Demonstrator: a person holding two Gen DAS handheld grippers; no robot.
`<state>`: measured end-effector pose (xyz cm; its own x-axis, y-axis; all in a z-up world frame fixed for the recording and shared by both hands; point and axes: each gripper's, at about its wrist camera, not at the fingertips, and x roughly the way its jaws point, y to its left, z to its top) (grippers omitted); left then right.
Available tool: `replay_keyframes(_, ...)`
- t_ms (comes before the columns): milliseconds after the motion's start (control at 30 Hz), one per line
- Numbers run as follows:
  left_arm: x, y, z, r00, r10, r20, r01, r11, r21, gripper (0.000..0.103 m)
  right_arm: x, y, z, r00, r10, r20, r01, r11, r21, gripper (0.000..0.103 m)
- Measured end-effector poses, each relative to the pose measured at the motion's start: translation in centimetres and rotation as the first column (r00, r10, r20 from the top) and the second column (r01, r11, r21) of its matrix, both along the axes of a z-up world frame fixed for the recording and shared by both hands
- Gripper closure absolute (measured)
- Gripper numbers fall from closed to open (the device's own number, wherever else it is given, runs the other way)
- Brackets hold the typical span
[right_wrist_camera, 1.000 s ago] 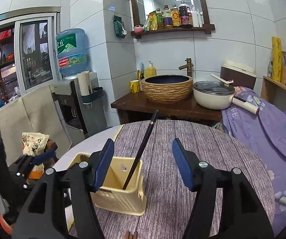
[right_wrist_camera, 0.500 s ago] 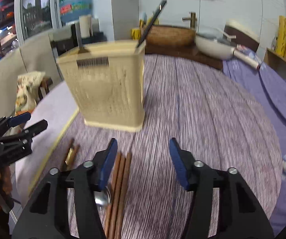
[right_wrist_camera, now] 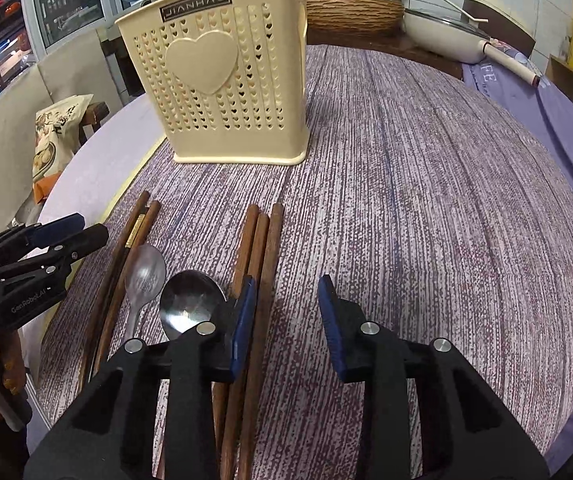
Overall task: Organize utensils
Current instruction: 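Move both tools back down to the remaining utensils on the table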
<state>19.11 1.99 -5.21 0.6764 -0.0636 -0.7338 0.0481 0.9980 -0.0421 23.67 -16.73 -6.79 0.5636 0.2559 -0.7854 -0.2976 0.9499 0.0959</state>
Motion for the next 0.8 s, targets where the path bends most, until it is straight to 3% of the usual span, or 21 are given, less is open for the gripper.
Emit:
replay_keyframes(267,0.0,-0.2,-0.5,1.000,-0.012,-0.019,0.012,1.000,0.006,0.060,0.7,-0.4,0.0,1.000,-0.003,-0.025,0.004,1.000,0.012,0.073)
replay_keyframes(433,0.1,-0.4,-0.4,1.000,-0.016,-0.020,0.016,1.000,0.010,0.060,1.5,0.6,-0.2,1.000,0.013,-0.027,-0.014,0.999,-0.032,0.075)
replay_keyframes(633,0.4,-0.4,-0.2,0.999,-0.023,-0.028,0.024,1.000,0.015,0.060,2.9,0.9,-0.2,1.000,0.006,-0.015,-0.007,0.997,-0.080,0.084)
replay_keyframes(800,0.9,-0.7,-0.1,0.999,-0.036,-0.031,0.036,0.999,0.005,0.060,3.5,0.1,-0.2,1.000,0.006,-0.018,-0.007,0.998,-0.060,0.088)
